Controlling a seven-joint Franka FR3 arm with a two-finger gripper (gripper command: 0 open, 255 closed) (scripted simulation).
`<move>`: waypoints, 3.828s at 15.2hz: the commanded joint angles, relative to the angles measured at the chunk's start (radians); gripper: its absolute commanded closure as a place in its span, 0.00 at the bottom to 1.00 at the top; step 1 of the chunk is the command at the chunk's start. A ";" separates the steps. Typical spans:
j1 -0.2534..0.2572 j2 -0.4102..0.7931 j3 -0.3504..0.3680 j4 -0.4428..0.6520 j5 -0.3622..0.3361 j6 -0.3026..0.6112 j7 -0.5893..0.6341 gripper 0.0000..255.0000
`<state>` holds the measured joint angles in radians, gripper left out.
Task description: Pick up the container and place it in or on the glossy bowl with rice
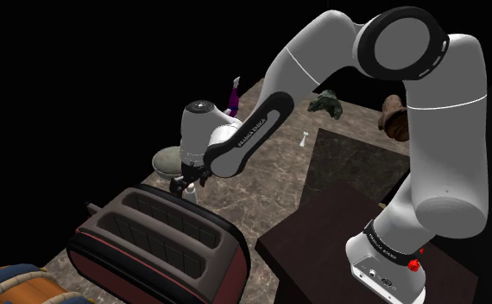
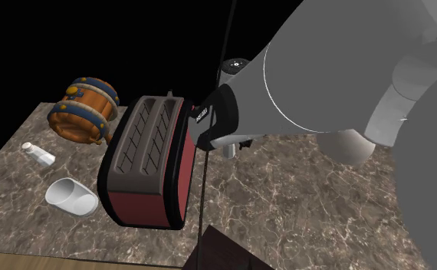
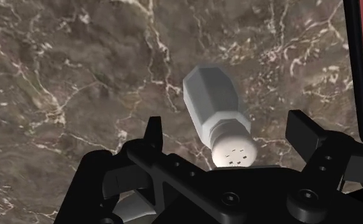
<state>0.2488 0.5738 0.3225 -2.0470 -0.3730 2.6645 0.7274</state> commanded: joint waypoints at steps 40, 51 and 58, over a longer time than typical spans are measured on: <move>-0.084 -0.228 0.111 -0.004 0.147 -0.214 -0.103 1.00; -0.108 -0.286 0.132 0.066 0.200 -0.335 -0.155 1.00; -0.114 -0.091 0.083 0.388 0.154 -0.471 -0.231 1.00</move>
<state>0.1323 0.4490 0.4129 -1.7118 -0.2110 2.2136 0.5059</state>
